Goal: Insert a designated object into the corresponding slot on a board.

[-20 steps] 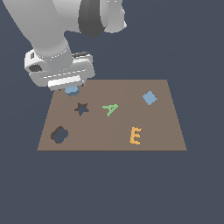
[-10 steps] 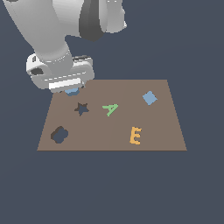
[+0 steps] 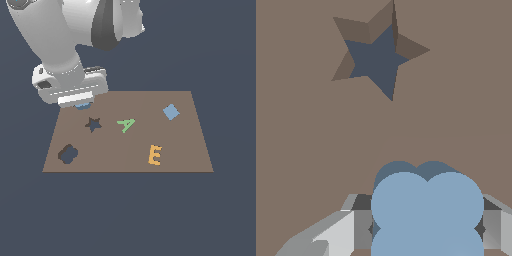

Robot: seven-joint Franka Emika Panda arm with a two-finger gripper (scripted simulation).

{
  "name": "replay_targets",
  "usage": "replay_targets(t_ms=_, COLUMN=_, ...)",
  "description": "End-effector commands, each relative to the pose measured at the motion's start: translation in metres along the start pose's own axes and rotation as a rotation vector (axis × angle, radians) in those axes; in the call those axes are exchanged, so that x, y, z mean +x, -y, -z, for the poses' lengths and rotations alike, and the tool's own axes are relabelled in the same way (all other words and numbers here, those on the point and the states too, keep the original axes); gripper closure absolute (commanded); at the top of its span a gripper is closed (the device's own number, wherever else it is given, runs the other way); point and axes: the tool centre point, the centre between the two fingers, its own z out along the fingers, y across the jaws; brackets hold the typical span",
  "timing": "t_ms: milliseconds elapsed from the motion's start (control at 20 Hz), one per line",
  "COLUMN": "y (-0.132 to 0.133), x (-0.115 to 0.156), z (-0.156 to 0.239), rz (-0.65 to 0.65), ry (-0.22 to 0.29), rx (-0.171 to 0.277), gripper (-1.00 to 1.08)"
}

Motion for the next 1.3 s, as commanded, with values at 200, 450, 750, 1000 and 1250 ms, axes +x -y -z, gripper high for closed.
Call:
replay_targets(t_ms=200, y=0.000, x=0.000, z=0.000, rz=0.001, ry=0.000, rx=0.000, gripper=1.08)
replay_targets(t_ms=450, y=0.000, x=0.000, z=0.003, rz=0.000, ry=0.001, rx=0.001, gripper=1.08)
replay_targets(t_ms=750, y=-0.004, x=0.005, z=0.003, rz=0.025, ry=0.001, rx=0.001, gripper=1.08)
replay_targets(t_ms=1000, y=-0.014, x=0.017, z=0.004, rz=0.082, ry=0.001, rx=0.000, gripper=1.08)
replay_targets(t_ms=1250, y=-0.028, x=0.036, z=0.005, rz=0.168, ry=0.001, rx=0.000, gripper=1.08)
